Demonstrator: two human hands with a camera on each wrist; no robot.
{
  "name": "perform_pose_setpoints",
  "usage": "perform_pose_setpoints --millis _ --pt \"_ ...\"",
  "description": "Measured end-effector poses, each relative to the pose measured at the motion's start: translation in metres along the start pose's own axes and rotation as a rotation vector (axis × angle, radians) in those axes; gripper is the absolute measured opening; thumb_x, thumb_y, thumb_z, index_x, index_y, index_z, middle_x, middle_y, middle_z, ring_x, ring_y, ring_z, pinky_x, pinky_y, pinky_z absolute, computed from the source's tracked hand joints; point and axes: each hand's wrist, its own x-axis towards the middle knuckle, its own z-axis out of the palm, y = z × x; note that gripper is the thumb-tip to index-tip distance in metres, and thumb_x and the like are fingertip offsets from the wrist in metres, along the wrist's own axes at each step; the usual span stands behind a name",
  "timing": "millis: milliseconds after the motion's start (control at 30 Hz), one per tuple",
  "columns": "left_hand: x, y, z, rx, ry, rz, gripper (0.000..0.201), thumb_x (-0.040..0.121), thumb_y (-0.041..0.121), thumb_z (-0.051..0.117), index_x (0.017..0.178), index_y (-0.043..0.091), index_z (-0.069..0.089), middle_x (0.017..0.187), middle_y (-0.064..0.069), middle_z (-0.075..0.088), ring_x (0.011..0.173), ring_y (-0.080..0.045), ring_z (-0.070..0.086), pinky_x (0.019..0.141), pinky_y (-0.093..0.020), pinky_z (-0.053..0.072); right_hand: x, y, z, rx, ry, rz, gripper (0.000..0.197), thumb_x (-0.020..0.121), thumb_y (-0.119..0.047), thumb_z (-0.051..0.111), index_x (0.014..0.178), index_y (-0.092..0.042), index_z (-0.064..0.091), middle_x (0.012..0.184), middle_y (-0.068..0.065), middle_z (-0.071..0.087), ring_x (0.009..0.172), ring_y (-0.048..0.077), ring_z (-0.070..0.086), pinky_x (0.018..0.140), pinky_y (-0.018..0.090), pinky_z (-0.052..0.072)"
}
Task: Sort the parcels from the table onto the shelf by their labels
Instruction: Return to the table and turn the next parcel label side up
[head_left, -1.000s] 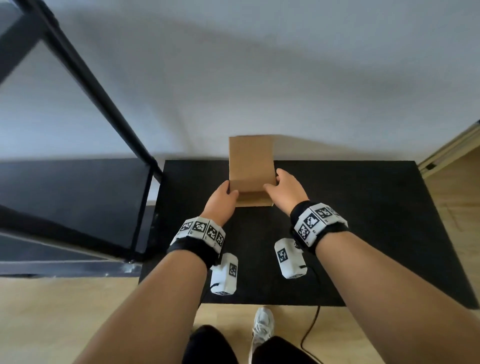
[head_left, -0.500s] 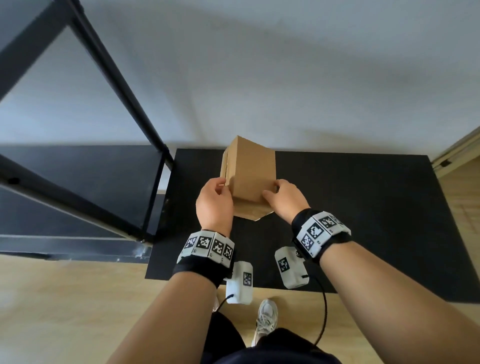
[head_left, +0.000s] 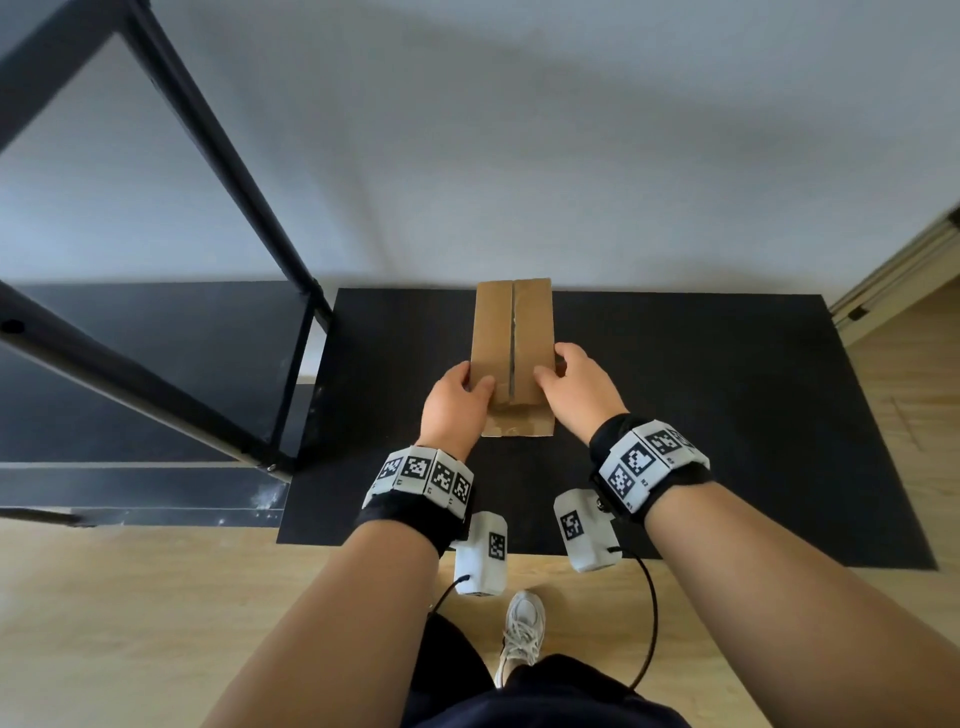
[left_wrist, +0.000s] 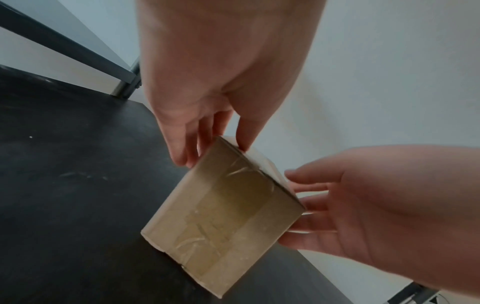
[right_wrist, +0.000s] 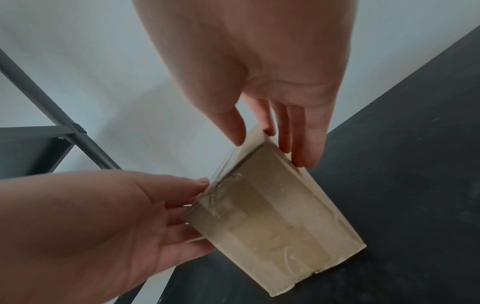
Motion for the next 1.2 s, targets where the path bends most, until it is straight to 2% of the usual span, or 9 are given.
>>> perform_pose_setpoints --millis 67,200,300,433,567,700,800,966,1200 --pt "-0.001 0.001 0.003 -0.004 0.001 0.017 0.038 0.100 0.026 0.051 0.135 0.013 0.057 0.123 -0.002 0.067 0.111 -0.021 0.065 0.091 -0.034 0.052 -0.002 0.004 -0.001 -0.023 -0.022 0.009 0.046 0.099 -0.026 0.048 0.143 -0.012 0.042 0.134 0.010 0.058 0.116 0.027 0.059 0.088 0.032 0.045" --pt "-0.004 0.002 -0.004 -0.029 0.091 -0.003 0.043 0.103 0.026 0.044 0.144 0.015 0.051 0.131 -0.002 0.064 0.111 -0.017 0.062 0.090 -0.030 0.050 -0.005 0.005 0.001 -0.014 -0.062 -0.024 0.042 0.100 -0.022 0.048 0.140 -0.011 0.046 0.130 0.009 0.060 0.116 0.026 0.059 0.084 0.028 0.043" --pt "-0.006 0.001 -0.011 -0.045 0.201 0.025 0.039 0.105 0.025 0.038 0.138 0.015 0.057 0.125 -0.001 0.064 0.100 -0.011 0.057 0.081 -0.026 0.044 -0.004 0.002 0.007 0.007 -0.104 -0.043 0.039 0.099 -0.022 0.047 0.136 -0.011 0.050 0.125 0.007 0.063 0.111 0.025 0.061 0.083 0.028 0.044" --pt "-0.006 -0.006 -0.013 -0.053 0.273 0.047 0.038 0.104 0.023 0.037 0.132 0.019 0.062 0.129 -0.003 0.062 0.110 -0.017 0.061 0.093 -0.033 0.052 -0.001 0.003 0.013 -0.004 -0.175 -0.038 0.030 0.095 -0.018 0.049 0.123 -0.012 0.057 0.113 0.007 0.066 0.102 0.026 0.064 0.078 0.030 0.047" --pt "-0.010 -0.006 -0.008 0.003 0.218 0.102 0.036 0.100 0.011 0.044 0.131 0.017 0.062 0.131 -0.004 0.057 0.117 -0.020 0.059 0.095 -0.035 0.053 0.000 0.008 0.008 -0.030 -0.124 -0.024 0.036 0.090 -0.015 0.054 0.126 -0.013 0.057 0.115 0.008 0.066 0.101 0.026 0.063 0.081 0.032 0.049" --pt "-0.004 -0.008 -0.002 -0.025 0.190 0.069 0.039 0.099 0.011 0.050 0.136 0.017 0.057 0.137 -0.002 0.053 0.123 -0.019 0.057 0.087 -0.024 0.049 0.003 0.009 -0.004 -0.009 -0.018 -0.019 0.040 0.094 -0.021 0.053 0.134 -0.016 0.052 0.125 0.009 0.061 0.107 0.026 0.062 0.080 0.030 0.046" --pt "-0.002 -0.012 0.004 0.006 0.142 0.052 0.041 0.095 0.016 0.057 0.136 0.017 0.057 0.136 -0.004 0.056 0.119 -0.021 0.060 0.095 -0.036 0.055 0.003 0.008 -0.011 -0.025 0.001 -0.006 0.045 0.099 -0.029 0.047 0.141 -0.013 0.047 0.135 0.009 0.058 0.117 0.026 0.059 0.087 0.031 0.045" --pt "-0.004 -0.016 0.010 0.022 0.060 0.033 0.044 0.094 0.014 0.060 0.138 0.014 0.054 0.131 -0.003 0.063 0.115 -0.020 0.063 0.093 -0.034 0.054 0.005 0.019 -0.009 -0.060 -0.045 0.024 0.046 0.094 -0.040 0.056 0.131 -0.012 0.053 0.124 0.003 0.065 0.090 0.016 0.063 0.067 0.026 0.048" --pt "0.002 -0.011 0.001 0.029 0.108 0.073 0.047 0.096 0.014 0.058 0.142 0.015 0.050 0.139 -0.006 0.055 0.121 -0.020 0.058 0.091 -0.029 0.051 0.007 0.020 0.000 -0.080 -0.116 0.047 0.056 0.086 -0.032 0.068 0.134 -0.013 0.047 0.130 0.007 0.061 0.112 0.025 0.063 0.089 0.037 0.053"
